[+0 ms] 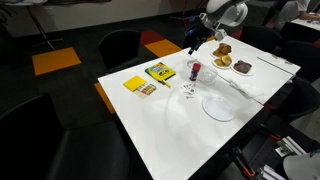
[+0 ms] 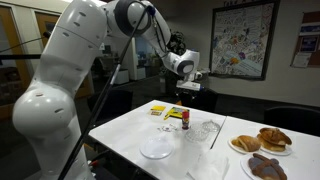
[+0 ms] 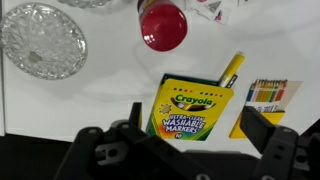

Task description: Remove the lid from the glass container and put one sachet in the container.

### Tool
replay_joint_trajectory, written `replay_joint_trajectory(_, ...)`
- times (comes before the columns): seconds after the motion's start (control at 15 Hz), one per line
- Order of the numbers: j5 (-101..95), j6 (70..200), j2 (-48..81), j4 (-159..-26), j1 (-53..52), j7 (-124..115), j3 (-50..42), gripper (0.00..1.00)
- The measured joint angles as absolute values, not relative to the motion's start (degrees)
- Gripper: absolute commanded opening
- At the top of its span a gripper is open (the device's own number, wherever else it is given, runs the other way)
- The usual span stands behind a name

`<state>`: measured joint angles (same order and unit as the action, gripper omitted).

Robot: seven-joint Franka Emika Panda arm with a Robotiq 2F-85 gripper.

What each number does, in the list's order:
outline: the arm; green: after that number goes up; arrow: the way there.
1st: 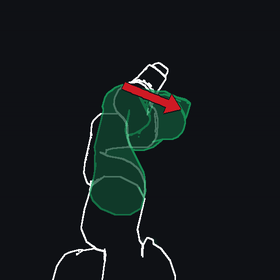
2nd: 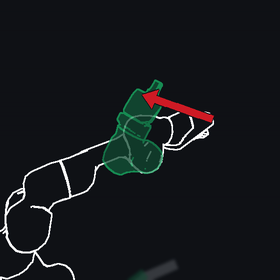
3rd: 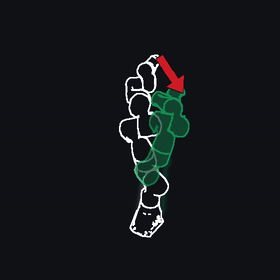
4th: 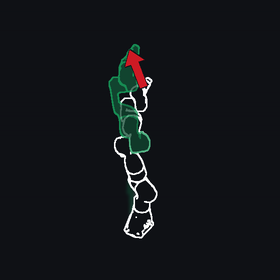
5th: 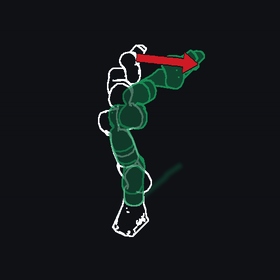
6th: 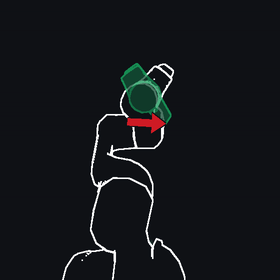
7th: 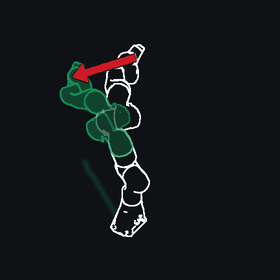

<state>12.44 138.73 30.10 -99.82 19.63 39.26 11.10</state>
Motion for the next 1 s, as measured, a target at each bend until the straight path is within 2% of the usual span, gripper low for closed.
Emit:
replay_joint_trajectory(0.47,24.21,144.3,27.96,-111.18,18.64,49.71,14.3,1.0)
replay_joint_trajectory(1.0,19.59,149.76,28.33,-120.21,12.28,45.98,11.75,1.0)
